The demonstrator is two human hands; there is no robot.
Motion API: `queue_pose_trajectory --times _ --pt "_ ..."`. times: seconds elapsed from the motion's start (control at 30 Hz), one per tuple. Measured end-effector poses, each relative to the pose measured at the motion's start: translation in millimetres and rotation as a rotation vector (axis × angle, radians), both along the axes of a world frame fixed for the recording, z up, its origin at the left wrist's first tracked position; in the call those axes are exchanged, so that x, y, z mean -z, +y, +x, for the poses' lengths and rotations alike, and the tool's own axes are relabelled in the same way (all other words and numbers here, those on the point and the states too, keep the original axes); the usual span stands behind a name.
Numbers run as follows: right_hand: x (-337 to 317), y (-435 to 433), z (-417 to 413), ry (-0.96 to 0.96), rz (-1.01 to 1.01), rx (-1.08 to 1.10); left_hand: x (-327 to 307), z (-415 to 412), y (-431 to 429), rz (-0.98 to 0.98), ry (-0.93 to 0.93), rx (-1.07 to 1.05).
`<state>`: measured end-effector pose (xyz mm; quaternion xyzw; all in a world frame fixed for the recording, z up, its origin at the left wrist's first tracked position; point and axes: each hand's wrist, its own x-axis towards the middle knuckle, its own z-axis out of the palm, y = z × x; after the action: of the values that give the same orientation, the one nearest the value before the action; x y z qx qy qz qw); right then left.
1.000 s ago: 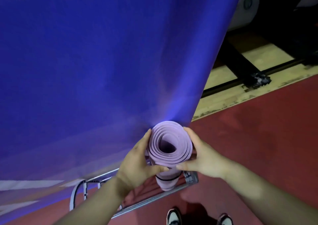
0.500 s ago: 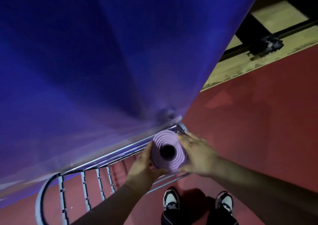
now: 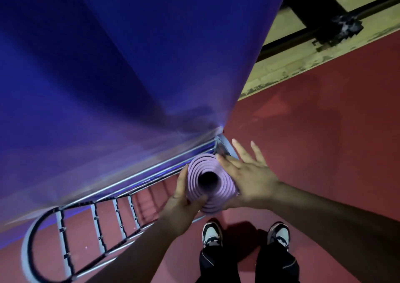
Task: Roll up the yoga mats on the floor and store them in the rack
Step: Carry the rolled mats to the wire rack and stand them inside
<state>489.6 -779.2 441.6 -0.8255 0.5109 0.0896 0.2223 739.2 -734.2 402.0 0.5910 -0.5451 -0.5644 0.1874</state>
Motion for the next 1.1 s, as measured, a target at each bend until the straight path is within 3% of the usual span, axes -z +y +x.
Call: queue_pose_trajectory --times 0.27,0.47,0.73,0.97,1.1 --pt "0.0 -8.1 3.4 0.047 0.002 -0.056 -4.9 -7.1 -19.8 0.064 0.032 -0.081" --pt "-9.4 -22.5 10.1 -0.067 -0.13 -0.008 -13.7 6.0 -30.6 0.055 0.04 -0.104" --pt "11.1 -29.0 22.8 -0.037 0.043 0.045 -10.4 4.7 -41.3 0.001 -0.059 -0.033" --pt "-3.0 -33.7 31.8 -0.117 -0.123 0.073 -31.3 19.7 -50.1 -0.035 -0.2 -0.012" --pt "0.7 -33.7 23.4 -0.005 0.039 0.056 -29.3 10.4 -44.0 -0.025 -0.226 0.027"
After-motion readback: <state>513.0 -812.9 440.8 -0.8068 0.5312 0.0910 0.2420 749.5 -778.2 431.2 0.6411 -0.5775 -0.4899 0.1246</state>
